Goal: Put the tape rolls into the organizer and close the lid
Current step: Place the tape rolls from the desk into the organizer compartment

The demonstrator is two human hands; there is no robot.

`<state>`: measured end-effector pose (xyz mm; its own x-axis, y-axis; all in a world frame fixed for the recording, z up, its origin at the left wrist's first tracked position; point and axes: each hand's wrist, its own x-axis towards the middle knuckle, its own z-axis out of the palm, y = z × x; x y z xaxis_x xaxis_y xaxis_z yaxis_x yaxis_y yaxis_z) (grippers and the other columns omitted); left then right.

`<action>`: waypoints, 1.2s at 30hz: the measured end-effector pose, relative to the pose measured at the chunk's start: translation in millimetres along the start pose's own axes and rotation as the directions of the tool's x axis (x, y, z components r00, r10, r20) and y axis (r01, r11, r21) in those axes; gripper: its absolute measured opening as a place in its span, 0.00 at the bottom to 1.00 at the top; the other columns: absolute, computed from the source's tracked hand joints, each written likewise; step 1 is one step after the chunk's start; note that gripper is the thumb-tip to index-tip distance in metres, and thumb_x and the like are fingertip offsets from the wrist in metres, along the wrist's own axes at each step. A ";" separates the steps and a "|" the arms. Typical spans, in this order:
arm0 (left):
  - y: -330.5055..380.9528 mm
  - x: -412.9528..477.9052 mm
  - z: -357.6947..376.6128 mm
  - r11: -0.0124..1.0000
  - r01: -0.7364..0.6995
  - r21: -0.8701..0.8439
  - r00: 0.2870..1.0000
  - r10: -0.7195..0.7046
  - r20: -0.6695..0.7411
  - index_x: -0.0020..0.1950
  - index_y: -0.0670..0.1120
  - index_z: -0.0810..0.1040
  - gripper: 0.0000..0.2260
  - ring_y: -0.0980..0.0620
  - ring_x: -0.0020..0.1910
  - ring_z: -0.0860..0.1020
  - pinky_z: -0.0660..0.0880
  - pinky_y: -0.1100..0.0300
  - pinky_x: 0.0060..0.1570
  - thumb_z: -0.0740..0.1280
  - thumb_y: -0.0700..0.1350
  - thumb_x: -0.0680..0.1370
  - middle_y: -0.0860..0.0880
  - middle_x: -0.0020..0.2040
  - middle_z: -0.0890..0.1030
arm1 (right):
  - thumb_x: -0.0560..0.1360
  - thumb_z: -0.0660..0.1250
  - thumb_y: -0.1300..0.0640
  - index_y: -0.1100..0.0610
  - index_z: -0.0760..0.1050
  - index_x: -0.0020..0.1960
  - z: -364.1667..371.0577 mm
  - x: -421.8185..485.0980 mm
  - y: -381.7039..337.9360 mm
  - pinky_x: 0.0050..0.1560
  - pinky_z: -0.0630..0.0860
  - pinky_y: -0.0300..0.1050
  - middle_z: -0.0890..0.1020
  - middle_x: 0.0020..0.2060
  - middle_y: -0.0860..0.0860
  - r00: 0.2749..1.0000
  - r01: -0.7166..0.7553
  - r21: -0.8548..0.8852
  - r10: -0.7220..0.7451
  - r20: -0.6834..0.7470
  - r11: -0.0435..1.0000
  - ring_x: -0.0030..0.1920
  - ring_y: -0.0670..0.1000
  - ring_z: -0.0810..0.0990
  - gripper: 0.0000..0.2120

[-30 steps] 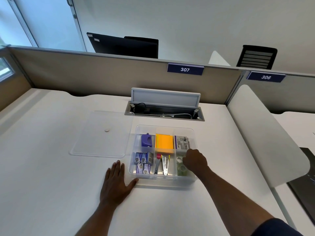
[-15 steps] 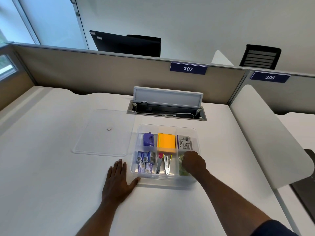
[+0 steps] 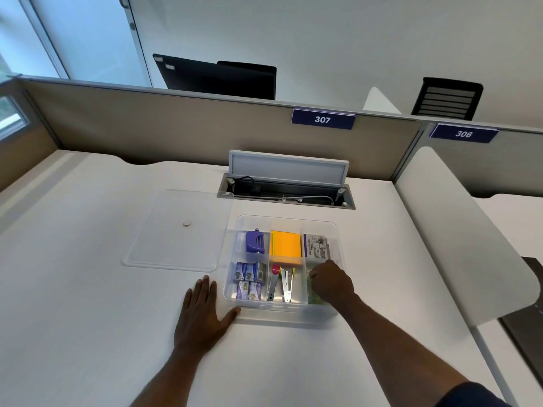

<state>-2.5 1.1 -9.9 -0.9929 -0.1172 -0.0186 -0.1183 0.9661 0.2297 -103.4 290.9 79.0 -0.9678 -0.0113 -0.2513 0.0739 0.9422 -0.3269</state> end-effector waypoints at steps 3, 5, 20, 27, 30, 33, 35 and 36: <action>0.9 0.3 -0.9 1.000 -0.001 0.002 1.000 0.001 -0.001 0.75 0.43 0.59 0.43 0.47 0.77 0.54 0.50 0.51 0.75 0.47 0.74 0.71 0.43 0.77 0.59 | 0.74 0.61 0.56 0.56 0.79 0.57 1.1 0.2 -0.5 0.57 0.79 0.54 0.79 0.58 0.56 1.000 0.000 0.011 0.000 0.003 1.000 0.54 0.59 0.81 0.14; 1.5 -0.1 -1.2 1.000 -0.002 0.003 1.000 0.002 -0.003 0.75 0.43 0.59 0.44 0.47 0.77 0.54 0.49 0.51 0.75 0.47 0.74 0.71 0.43 0.77 0.59 | 0.74 0.62 0.56 0.56 0.79 0.56 2.0 1.1 0.3 0.56 0.80 0.53 0.80 0.56 0.56 1.000 0.001 0.017 -0.001 0.006 1.000 0.53 0.58 0.82 0.14; 1.5 -0.8 -3.6 1.000 -0.005 -0.006 1.000 0.005 -0.005 0.75 0.42 0.58 0.44 0.46 0.77 0.53 0.50 0.50 0.75 0.46 0.73 0.71 0.42 0.77 0.58 | 0.72 0.67 0.45 0.62 0.74 0.57 -7.9 -1.6 3.3 0.50 0.79 0.48 0.81 0.54 0.59 0.994 -0.089 0.077 0.093 -0.058 0.993 0.52 0.58 0.82 0.23; 2.7 -1.6 -5.5 1.000 -0.010 -0.017 1.000 0.010 0.004 0.75 0.42 0.58 0.45 0.46 0.77 0.53 0.50 0.50 0.75 0.45 0.74 0.70 0.42 0.77 0.57 | 0.67 0.74 0.43 0.61 0.67 0.60 4.1 -12.7 6.2 0.51 0.78 0.49 0.80 0.54 0.58 0.994 -0.108 0.104 0.109 -0.005 0.989 0.53 0.58 0.81 0.32; 3.9 -2.3 -5.8 1.000 -0.013 -0.021 1.000 0.013 -0.001 0.75 0.42 0.59 0.45 0.46 0.77 0.54 0.50 0.50 0.75 0.45 0.74 0.70 0.42 0.77 0.57 | 0.68 0.74 0.48 0.63 0.66 0.61 6.0 -13.4 4.9 0.53 0.78 0.49 0.79 0.56 0.60 0.997 -0.083 0.114 0.082 0.007 0.990 0.54 0.59 0.81 0.31; 3.6 -2.6 -6.6 1.000 -0.016 -0.022 1.000 0.016 -0.004 0.75 0.41 0.58 0.46 0.46 0.77 0.53 0.49 0.50 0.75 0.44 0.74 0.70 0.42 0.77 0.57 | 0.70 0.72 0.53 0.65 0.69 0.61 4.6 -12.3 3.0 0.54 0.79 0.49 0.80 0.56 0.61 0.999 -0.050 0.083 0.048 0.026 0.995 0.54 0.60 0.81 0.25; 3.2 -2.5 -6.9 0.999 -0.019 -0.027 1.000 0.018 -0.010 0.75 0.41 0.59 0.46 0.46 0.77 0.54 0.50 0.49 0.75 0.44 0.74 0.70 0.42 0.77 0.57 | 0.71 0.68 0.59 0.66 0.71 0.59 3.3 -11.2 3.7 0.54 0.79 0.49 0.80 0.56 0.62 0.998 -0.064 0.062 0.062 0.023 0.996 0.55 0.61 0.81 0.19; 3.1 -2.5 -6.9 0.999 -0.019 -0.030 1.000 0.018 -0.011 0.75 0.41 0.59 0.45 0.45 0.77 0.54 0.51 0.49 0.75 0.45 0.74 0.70 0.41 0.77 0.58 | 0.72 0.67 0.60 0.66 0.71 0.58 3.0 -10.6 4.6 0.54 0.78 0.48 0.80 0.56 0.63 0.997 -0.075 0.055 0.075 0.019 0.996 0.55 0.61 0.80 0.17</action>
<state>-0.4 2.9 -2.4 -0.9948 -0.1019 -0.0038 -0.0994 0.9608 0.2587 -92.1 294.4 77.4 -0.9549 0.0525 -0.2924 0.1599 0.9203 -0.3570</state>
